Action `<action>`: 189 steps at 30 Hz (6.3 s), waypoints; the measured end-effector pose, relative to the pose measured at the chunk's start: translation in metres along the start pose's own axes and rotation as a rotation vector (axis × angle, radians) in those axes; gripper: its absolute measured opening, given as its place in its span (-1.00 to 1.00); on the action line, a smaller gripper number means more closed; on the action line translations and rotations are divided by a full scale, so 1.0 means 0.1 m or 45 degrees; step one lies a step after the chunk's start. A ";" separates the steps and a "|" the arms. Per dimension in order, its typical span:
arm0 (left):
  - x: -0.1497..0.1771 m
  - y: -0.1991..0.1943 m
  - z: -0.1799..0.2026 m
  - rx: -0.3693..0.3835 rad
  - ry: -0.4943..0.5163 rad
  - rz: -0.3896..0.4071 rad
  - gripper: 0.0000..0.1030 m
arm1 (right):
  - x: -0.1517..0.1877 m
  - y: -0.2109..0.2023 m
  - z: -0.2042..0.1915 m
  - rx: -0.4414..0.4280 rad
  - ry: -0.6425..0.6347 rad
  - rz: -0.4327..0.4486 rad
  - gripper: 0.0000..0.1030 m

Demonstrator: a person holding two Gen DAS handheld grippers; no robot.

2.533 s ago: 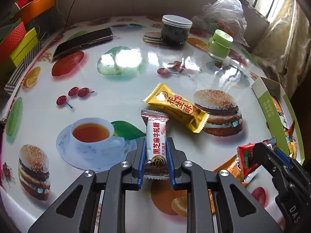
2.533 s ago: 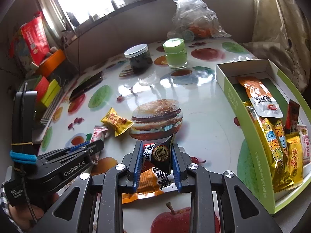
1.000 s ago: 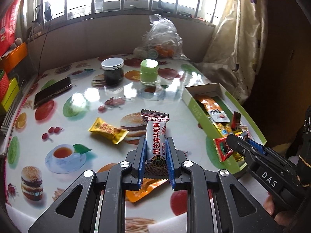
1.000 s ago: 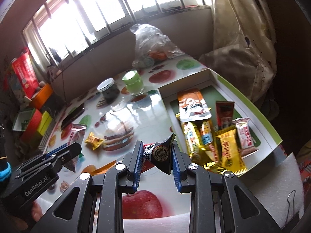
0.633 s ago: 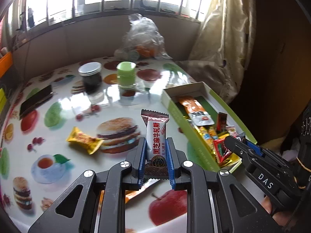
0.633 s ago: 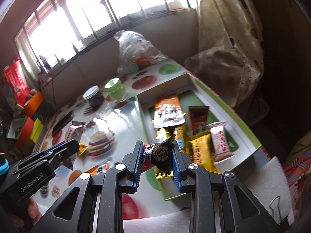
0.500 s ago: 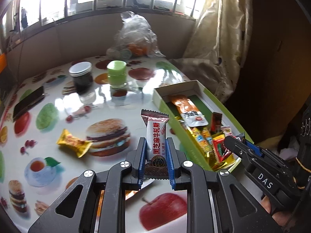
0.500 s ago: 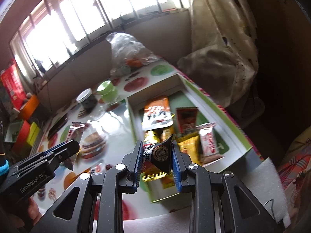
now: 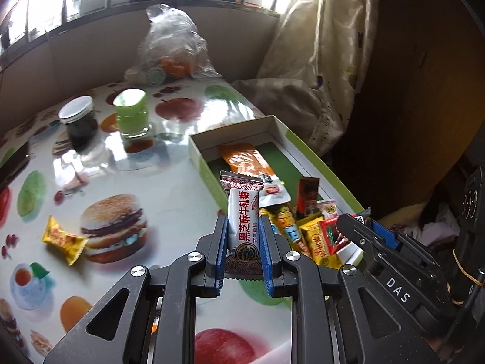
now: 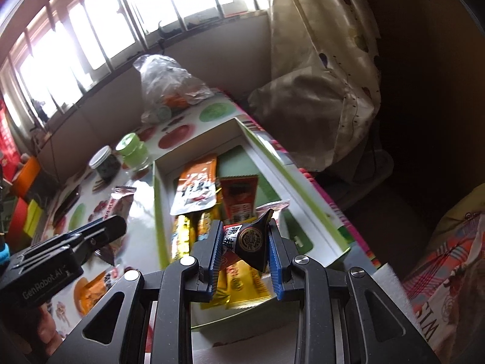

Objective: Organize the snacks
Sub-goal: 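Carry the white-and-red candy and black candy with both tools into the green box, then open the left tool to drop the white-and-red candy while the right tool releases the black candy, then move both open tools out of the box back over the remaining snacks, then grasp the orange konjac packet with the right tool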

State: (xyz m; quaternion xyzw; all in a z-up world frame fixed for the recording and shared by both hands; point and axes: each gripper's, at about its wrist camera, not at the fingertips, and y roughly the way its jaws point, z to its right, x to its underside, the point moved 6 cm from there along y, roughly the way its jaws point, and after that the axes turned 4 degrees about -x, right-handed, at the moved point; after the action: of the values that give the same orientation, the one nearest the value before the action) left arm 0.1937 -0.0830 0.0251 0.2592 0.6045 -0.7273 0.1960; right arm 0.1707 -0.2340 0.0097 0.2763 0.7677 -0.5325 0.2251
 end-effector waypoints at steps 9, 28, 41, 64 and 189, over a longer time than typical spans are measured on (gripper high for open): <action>0.00 0.17 0.15 0.006 0.037 -0.028 -0.60 | -0.05 0.07 0.12 0.022 0.004 -0.007 -0.49; 0.01 0.43 0.30 0.016 0.042 -0.094 -0.60 | -0.14 0.33 0.24 0.029 -0.017 -0.035 -0.47; -0.01 0.48 0.31 0.013 0.040 -0.114 -0.55 | -0.15 0.37 0.21 0.009 -0.068 -0.053 -0.29; -0.03 0.31 0.34 0.029 0.049 -0.077 -0.16 | -0.12 0.17 0.20 0.044 -0.100 -0.021 -0.06; 0.73 -0.40 -2.20 -0.262 -0.474 -0.052 -0.07 | 0.98 0.75 -2.12 -0.157 -0.554 -0.318 -0.25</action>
State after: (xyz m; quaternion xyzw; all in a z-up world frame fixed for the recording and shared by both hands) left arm 0.1428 0.1424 -0.0182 0.0867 0.6341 -0.7010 0.3148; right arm 0.1365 0.0052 -0.0347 0.0439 0.7605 -0.5552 0.3339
